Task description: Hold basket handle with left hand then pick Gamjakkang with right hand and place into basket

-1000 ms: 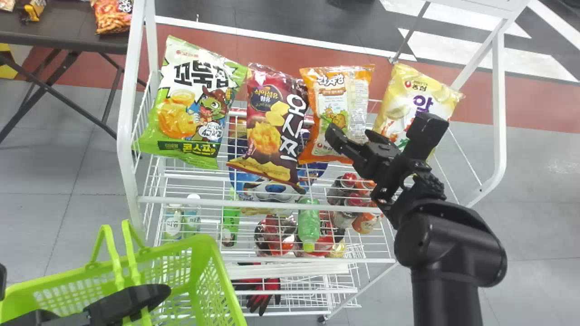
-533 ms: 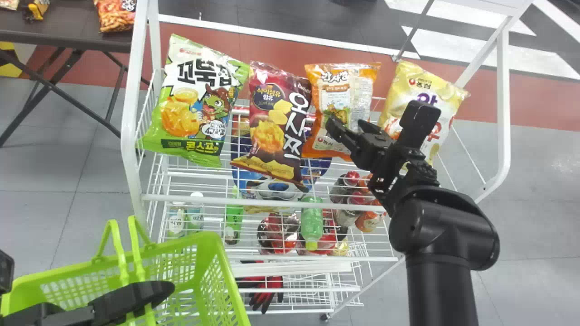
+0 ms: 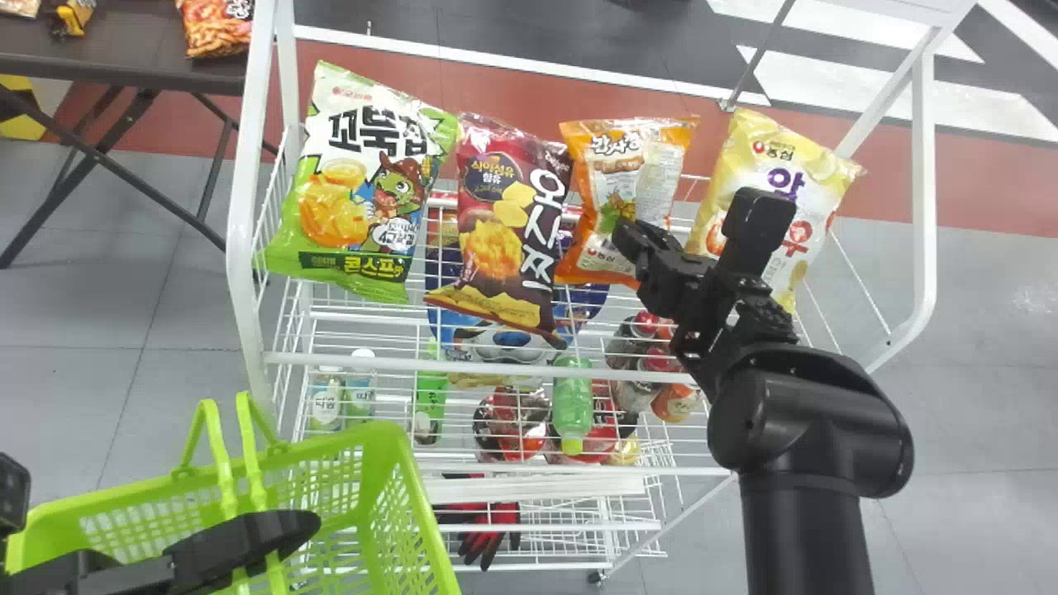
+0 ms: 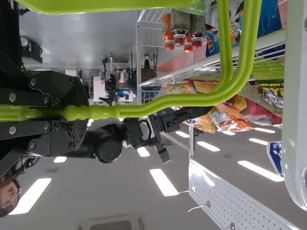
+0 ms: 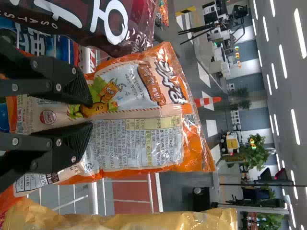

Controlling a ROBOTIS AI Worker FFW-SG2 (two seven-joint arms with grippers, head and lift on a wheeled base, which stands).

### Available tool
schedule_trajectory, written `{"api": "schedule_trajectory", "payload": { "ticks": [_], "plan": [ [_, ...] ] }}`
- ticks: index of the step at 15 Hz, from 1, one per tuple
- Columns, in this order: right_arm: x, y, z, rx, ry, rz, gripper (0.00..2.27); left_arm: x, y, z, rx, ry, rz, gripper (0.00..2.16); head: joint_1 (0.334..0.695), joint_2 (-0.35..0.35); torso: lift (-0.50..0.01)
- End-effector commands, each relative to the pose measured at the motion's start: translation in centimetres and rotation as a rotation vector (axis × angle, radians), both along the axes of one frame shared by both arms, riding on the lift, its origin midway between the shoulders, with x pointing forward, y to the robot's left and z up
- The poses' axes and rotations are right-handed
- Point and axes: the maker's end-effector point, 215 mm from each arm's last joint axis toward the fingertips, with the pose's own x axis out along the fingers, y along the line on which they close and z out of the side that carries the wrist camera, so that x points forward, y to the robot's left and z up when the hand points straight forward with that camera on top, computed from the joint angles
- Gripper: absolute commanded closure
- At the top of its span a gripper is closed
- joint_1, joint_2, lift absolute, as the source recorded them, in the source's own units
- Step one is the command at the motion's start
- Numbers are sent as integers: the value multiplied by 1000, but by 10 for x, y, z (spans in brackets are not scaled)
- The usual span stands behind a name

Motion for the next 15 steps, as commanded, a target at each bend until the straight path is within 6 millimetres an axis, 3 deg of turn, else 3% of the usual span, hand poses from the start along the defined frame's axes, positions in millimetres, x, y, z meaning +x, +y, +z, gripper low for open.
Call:
{"api": "schedule_trajectory", "payload": {
  "ticks": [1,4,9,12,15],
  "plan": [
    [-3,-2,11,-18,-31,-6,2125,0,0,1,-3,1,1,2145,695,-275,-17],
    [-17,-5,33,-47,-83,-19,2128,-1,0,0,-6,4,2,2145,695,-281,-17],
    [-62,12,68,-66,-98,-1,2128,-1,-1,0,-8,3,3,2142,695,-288,-17],
    [-88,28,69,-53,-27,28,2128,0,1,0,-6,4,5,2145,695,-285,-17],
    [-116,57,58,-25,84,82,2128,0,2,0,-14,7,10,2145,695,-271,-17]
  ]
}}
